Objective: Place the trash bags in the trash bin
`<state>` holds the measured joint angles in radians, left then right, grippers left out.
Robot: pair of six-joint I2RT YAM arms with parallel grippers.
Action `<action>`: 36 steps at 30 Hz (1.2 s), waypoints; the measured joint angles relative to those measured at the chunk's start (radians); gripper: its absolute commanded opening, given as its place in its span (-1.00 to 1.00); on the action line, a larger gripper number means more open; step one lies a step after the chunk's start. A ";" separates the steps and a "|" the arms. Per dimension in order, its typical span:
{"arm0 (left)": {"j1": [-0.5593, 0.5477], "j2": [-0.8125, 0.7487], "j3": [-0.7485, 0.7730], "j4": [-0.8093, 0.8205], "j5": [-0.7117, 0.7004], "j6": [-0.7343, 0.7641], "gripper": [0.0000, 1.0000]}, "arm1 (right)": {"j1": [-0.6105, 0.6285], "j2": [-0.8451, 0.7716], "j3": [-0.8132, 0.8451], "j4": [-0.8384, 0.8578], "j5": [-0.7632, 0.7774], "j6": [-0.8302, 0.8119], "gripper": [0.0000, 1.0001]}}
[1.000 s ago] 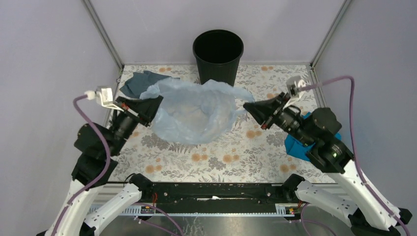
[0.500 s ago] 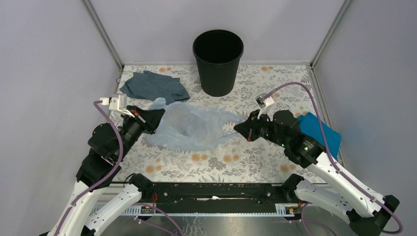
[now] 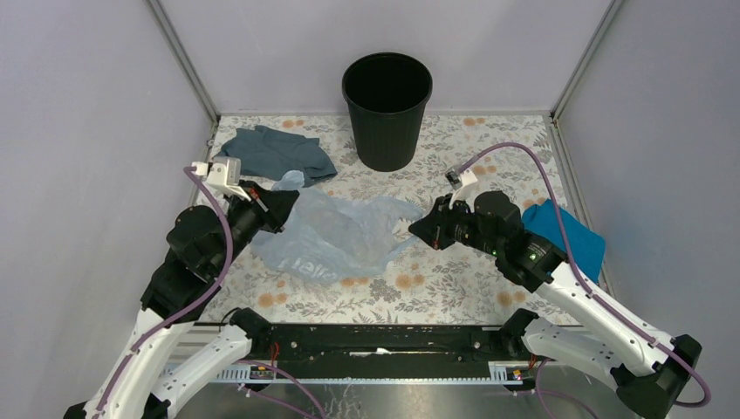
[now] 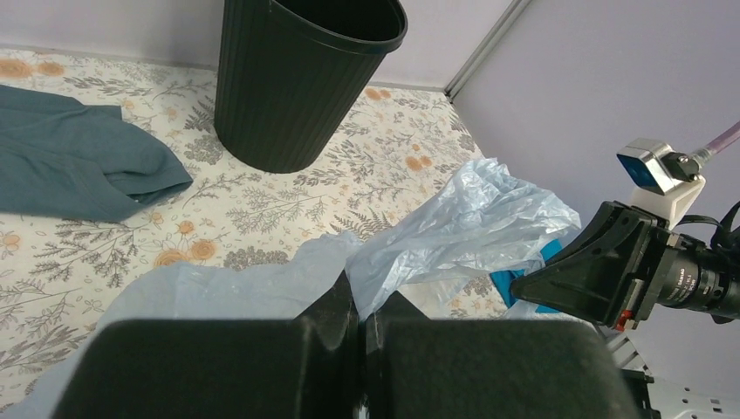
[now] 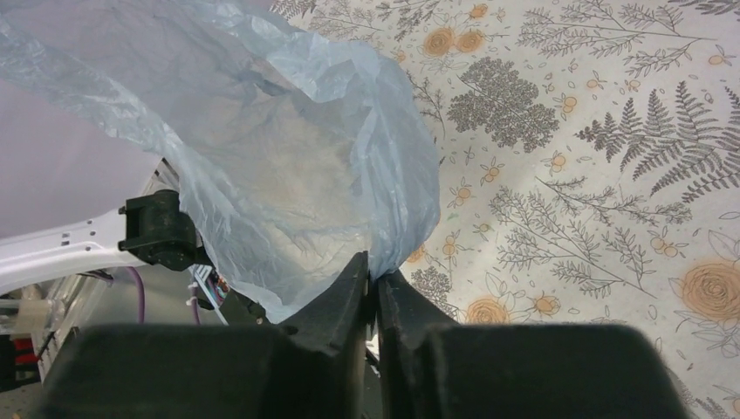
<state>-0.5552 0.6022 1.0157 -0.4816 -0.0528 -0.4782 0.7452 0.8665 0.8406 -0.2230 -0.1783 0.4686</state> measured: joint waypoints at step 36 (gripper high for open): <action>0.000 0.150 0.080 -0.102 -0.019 0.254 -1.00 | -0.146 0.838 0.911 -0.035 0.908 -0.026 0.91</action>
<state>-0.5552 0.7521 1.0962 -0.5835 -0.0723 -0.2237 0.5991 1.7050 1.7515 -0.2577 0.7292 0.4423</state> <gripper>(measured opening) 0.008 0.951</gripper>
